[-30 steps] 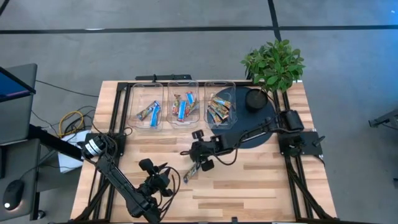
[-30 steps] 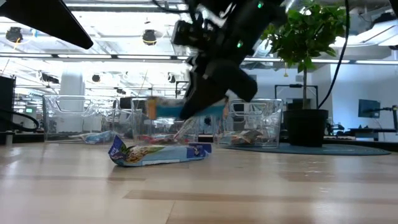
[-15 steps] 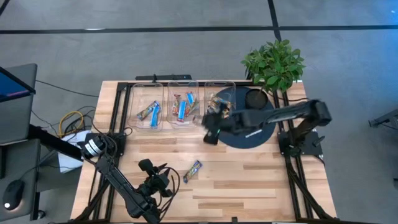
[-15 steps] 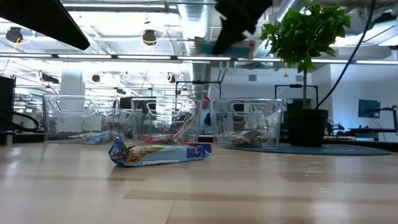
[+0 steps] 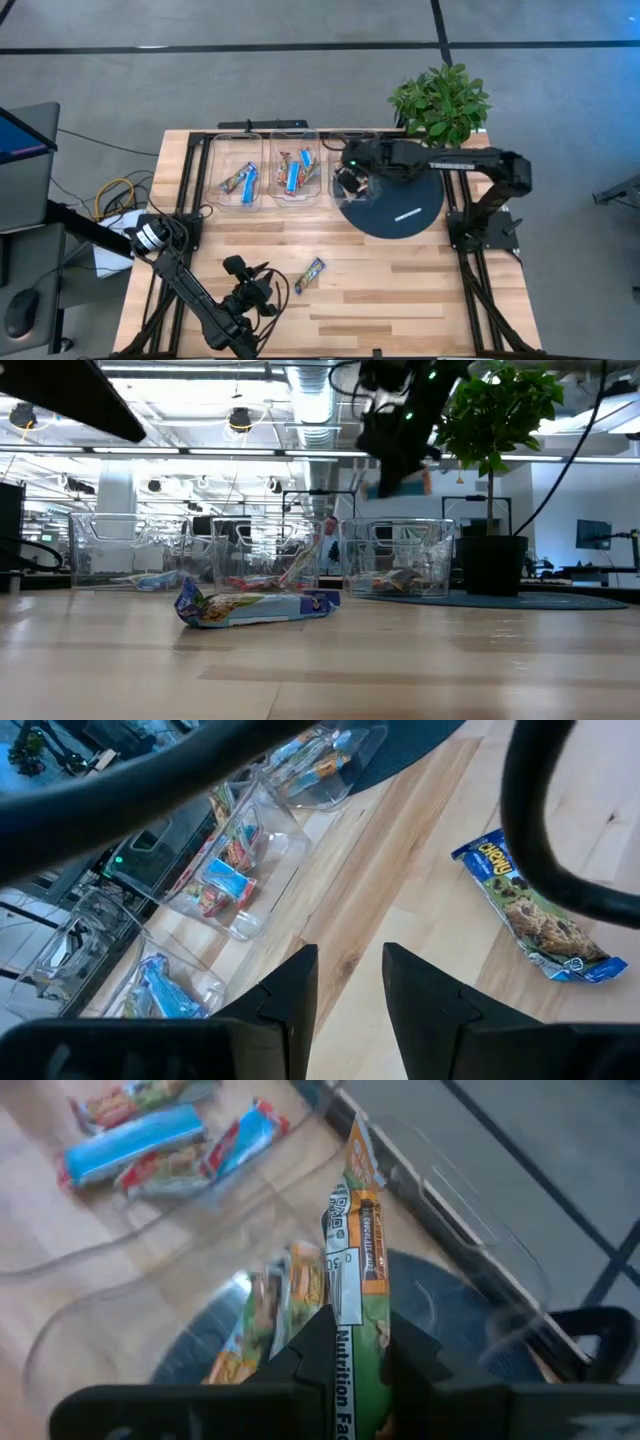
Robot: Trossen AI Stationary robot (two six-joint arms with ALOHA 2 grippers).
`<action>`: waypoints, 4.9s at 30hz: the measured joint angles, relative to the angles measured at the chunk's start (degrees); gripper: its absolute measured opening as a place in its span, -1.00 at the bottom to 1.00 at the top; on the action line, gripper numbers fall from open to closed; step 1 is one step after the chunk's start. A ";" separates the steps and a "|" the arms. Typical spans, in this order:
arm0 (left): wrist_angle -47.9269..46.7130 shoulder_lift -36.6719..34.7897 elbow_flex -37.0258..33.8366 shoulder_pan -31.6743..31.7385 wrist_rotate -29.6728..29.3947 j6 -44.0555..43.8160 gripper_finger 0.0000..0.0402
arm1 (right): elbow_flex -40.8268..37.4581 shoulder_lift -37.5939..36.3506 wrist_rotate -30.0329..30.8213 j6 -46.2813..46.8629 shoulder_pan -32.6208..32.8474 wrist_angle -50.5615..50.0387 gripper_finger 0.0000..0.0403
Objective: Pick and place Granola Bars by type
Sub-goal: Put the orange chocolate chip into the right transparent bin, then put the blue chocolate chip into the left transparent bin
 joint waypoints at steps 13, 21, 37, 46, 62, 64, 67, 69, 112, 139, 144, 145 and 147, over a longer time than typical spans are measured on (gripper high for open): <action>1.50 0.00 -6.70 0.46 2.82 -2.63 -0.45 | 0.01 10.28 -4.14 -3.85 -4.01 3.49 -0.76; 1.51 0.00 -6.72 0.46 2.86 -2.67 -0.45 | 0.03 9.77 -4.35 -3.47 -4.39 3.25 -0.59; 4.40 0.00 -6.70 1.25 -0.32 -3.38 -0.45 | 0.12 -2.71 -4.09 -12.49 3.41 2.65 -0.10; 15.51 0.00 -6.67 5.60 -1.64 10.32 -0.45 | -8.68 -18.67 2.01 -15.43 18.48 -1.52 -0.11; 26.06 0.00 -4.92 15.81 3.21 24.55 -0.45 | -35.83 -51.60 11.84 -11.40 47.60 8.76 -0.18; 26.14 0.00 -3.48 17.06 4.46 24.55 -0.45 | -38.27 -53.81 12.59 -11.71 50.40 10.93 -0.18; 26.19 0.00 -0.99 19.23 9.82 24.97 -0.45 | -41.87 -55.79 12.80 -12.74 53.88 14.90 -0.18; 26.21 0.00 0.47 20.56 13.52 26.09 -0.45 | -44.30 -56.27 14.11 -12.90 55.91 16.91 -0.18; 49.56 0.06 -2.81 27.47 43.70 43.70 0.15 | -53.41 -57.04 26.53 -11.53 73.50 24.79 -0.37; 53.17 0.90 -7.92 27.34 44.99 49.47 0.17 | -53.37 -57.02 26.49 -11.43 73.28 24.75 -0.37; 52.42 2.25 -7.61 27.36 45.92 52.35 0.09 | -53.35 -57.02 26.31 -11.43 73.26 24.62 -0.37; 52.30 2.29 -7.64 27.36 46.02 52.87 0.08 | -53.35 -57.02 26.30 -11.41 73.28 24.64 -0.37; 52.30 2.35 -7.64 27.36 46.01 53.11 0.05 | -53.35 -57.00 26.29 -11.43 73.28 24.55 -0.37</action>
